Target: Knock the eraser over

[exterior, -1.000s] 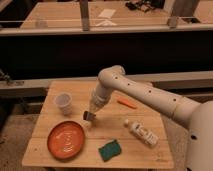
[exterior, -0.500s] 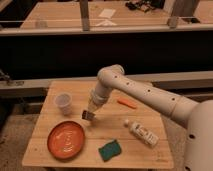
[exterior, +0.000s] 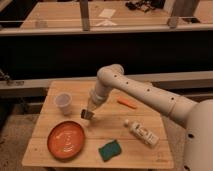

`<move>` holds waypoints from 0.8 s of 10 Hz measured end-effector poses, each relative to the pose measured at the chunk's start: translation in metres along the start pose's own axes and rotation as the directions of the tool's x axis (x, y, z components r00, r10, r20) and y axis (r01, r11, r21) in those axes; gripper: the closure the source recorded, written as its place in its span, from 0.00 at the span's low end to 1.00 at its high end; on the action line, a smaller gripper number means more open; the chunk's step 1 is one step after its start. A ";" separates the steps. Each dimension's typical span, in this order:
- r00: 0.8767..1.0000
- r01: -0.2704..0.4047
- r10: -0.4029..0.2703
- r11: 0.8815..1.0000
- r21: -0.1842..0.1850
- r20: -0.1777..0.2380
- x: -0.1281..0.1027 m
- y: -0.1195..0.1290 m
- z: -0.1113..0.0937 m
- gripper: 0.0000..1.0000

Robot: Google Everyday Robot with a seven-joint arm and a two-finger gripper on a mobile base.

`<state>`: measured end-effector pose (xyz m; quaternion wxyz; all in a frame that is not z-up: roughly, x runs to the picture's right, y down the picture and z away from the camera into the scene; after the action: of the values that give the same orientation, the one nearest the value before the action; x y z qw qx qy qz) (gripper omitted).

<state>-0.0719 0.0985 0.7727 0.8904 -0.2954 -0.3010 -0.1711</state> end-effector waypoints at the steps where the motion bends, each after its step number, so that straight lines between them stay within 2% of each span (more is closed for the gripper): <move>1: 1.000 0.001 -0.001 1.000 0.002 0.003 -0.001 -0.001 0.000 0.93; 8: 1.000 0.003 -0.004 1.000 0.016 0.017 -0.001 -0.008 -0.001 0.93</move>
<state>-0.0762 0.0915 0.7745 0.8899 -0.2890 -0.3105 -0.1677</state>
